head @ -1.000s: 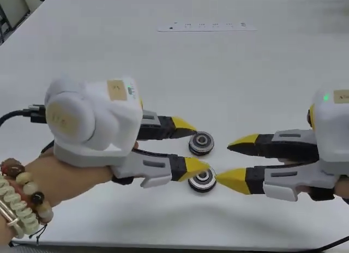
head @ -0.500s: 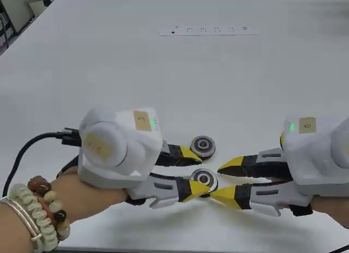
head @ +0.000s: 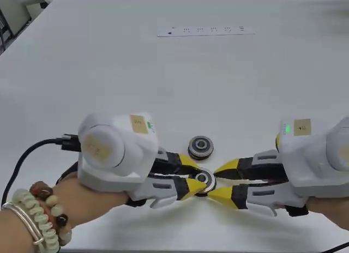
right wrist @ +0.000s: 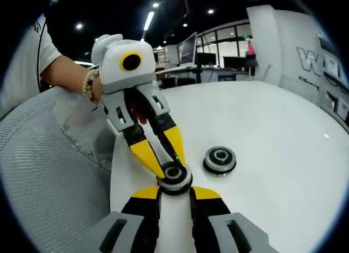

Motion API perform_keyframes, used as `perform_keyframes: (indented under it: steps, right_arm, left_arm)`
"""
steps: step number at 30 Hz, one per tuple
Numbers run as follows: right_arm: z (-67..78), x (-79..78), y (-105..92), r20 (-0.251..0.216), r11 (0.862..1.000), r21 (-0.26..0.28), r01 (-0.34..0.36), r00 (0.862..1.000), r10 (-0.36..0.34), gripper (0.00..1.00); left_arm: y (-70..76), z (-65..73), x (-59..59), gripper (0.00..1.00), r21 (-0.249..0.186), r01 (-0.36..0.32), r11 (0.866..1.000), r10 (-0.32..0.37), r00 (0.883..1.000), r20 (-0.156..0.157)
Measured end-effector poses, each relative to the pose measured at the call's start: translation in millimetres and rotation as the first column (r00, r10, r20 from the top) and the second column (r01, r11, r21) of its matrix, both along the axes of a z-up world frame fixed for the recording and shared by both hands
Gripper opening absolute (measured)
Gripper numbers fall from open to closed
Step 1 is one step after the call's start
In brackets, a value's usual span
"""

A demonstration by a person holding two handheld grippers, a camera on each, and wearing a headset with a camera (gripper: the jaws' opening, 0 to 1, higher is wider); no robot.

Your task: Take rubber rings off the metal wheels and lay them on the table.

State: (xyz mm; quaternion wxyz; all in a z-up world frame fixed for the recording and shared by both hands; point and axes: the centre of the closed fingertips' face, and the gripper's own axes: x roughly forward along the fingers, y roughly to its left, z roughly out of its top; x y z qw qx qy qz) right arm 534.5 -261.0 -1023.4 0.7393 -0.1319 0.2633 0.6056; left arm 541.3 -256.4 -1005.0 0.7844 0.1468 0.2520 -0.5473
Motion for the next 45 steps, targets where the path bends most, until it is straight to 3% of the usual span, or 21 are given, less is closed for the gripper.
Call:
perform_keyframes:
  steps: [8, 11, 15, 18, 24, 29, 31, 34, 37, 40, 45]
  right_arm:
    - [-0.2, -0.7, -0.1, -0.008, 1.0, -0.002, 0.002, 1.0, -0.002, 0.18]
    - [-2.4, -0.3, -3.1, 0.01, 1.0, -0.03, -0.004, 1.0, 0.004, 0.13]
    - [-2.3, -0.6, -3.7, 0.007, 1.0, -0.019, 0.003, 1.0, -0.003, 0.1]
    - [-3.2, 2.8, -7.3, 0.045, 0.999, -0.044, 0.012, 0.999, -0.01, 0.03]
    - [-3.3, 3.5, -7.2, 0.03, 0.999, -0.039, 0.023, 0.999, -0.022, 0.01]
    - [-0.6, 8.6, -9.2, -0.06, 0.994, 0.007, 0.113, 0.992, -0.112, 0.0]
    - [2.8, 8.8, -9.6, -0.125, 0.987, 0.042, 0.155, 0.981, -0.149, 0.0]
    - [-0.3, 8.6, -12.0, -0.163, 0.982, 0.043, 0.186, 0.971, -0.176, 0.0]
    - [-0.4, 6.5, -11.4, -0.251, 0.972, 0.054, 0.231, 0.945, -0.21, 0.0]
    - [2.6, 8.0, -13.0, -0.355, 0.951, 0.093, 0.294, 0.903, -0.244, 0.0]
    - [1.9, 5.9, -12.8, -0.431, 0.932, 0.117, 0.342, 0.863, -0.262, 0.0]
  left_arm:
    - [-1.9, -1.6, 0.7, 0.14, -0.002, 0.004, 1.0, -0.004, 1.0, 0.013]
    - [-2.3, -1.9, 1.1, 0.14, -0.005, 0.003, 1.0, -0.003, 1.0, 0.013]
    - [-2.7, -2.3, 1.6, 0.14, -0.005, 0.003, 1.0, -0.003, 1.0, 0.017]
    - [-2.9, -2.5, 1.7, 0.14, -0.005, 0.005, 1.0, -0.005, 1.0, 0.021]
    - [-4.1, -2.5, 1.3, 0.14, -0.005, 0.011, 1.0, -0.01, 1.0, 0.027]
    - [-4.2, -2.7, 1.4, 0.14, 0.0, 0.019, 1.0, -0.019, 0.999, 0.04]
    - [-4.2, -2.7, 1.2, 0.14, 0.0, 0.021, 1.0, -0.021, 0.999, 0.044]
    - [-4.5, -2.7, 0.8, 0.14, 0.001, 0.024, 1.0, -0.024, 0.999, 0.046]
    - [-5.3, -2.7, -0.4, 0.14, 0.0, 0.031, 1.0, -0.031, 0.998, 0.047]
    - [-5.0, -2.7, -0.6, 0.14, 0.002, 0.036, 0.999, -0.036, 0.998, 0.052]
    - [-4.5, -2.7, -0.9, 0.14, -0.012, 0.038, 0.999, -0.038, 0.998, 0.052]
